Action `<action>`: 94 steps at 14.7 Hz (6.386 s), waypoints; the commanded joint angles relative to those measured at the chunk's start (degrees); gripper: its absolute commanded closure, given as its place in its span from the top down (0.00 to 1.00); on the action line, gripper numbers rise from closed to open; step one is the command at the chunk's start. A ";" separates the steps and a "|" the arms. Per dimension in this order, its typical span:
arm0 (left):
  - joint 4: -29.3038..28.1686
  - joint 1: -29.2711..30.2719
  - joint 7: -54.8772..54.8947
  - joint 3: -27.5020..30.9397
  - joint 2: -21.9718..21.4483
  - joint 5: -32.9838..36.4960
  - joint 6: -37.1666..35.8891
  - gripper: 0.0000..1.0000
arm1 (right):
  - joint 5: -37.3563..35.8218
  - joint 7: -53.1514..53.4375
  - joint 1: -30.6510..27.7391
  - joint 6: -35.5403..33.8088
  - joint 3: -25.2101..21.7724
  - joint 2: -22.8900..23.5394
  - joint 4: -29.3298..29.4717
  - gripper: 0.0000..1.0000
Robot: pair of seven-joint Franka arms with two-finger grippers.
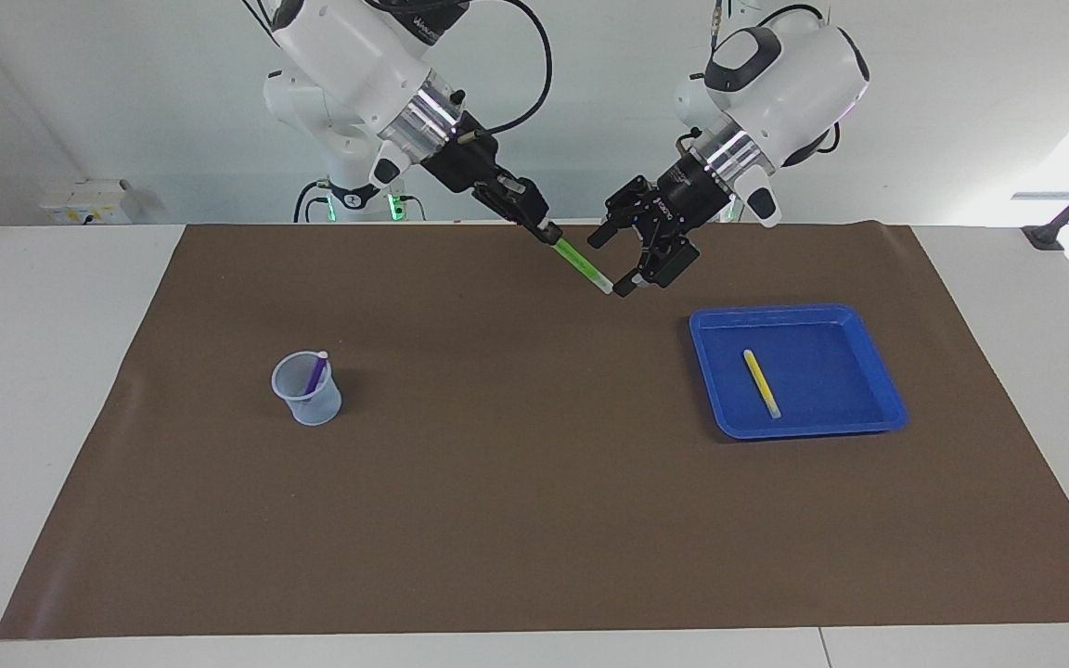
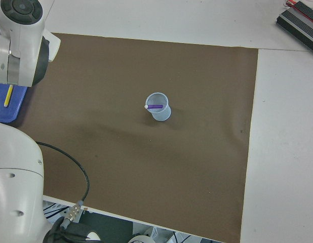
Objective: Right arm passes pens to left for tray arrangement
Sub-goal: 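Take the green pen with the left gripper and release the right gripper, then place the green pen in the blue tray with the left gripper, then pull the purple pen from the cup with the right gripper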
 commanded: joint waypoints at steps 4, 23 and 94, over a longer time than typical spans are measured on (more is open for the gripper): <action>-4.76 -4.62 -0.10 0.59 -2.23 -1.18 7.16 1.00 | 0.30 0.86 -0.32 0.64 0.62 0.85 1.10 0.00; -3.97 -4.10 2.35 1.03 -2.40 -0.92 3.04 0.00 | 0.04 0.86 -0.15 0.64 0.62 0.85 1.02 0.00; 1.80 26.84 93.33 0.76 19.22 47.62 -21.44 1.00 | -42.89 -39.83 -0.85 -17.19 -15.29 -7.68 -12.19 0.00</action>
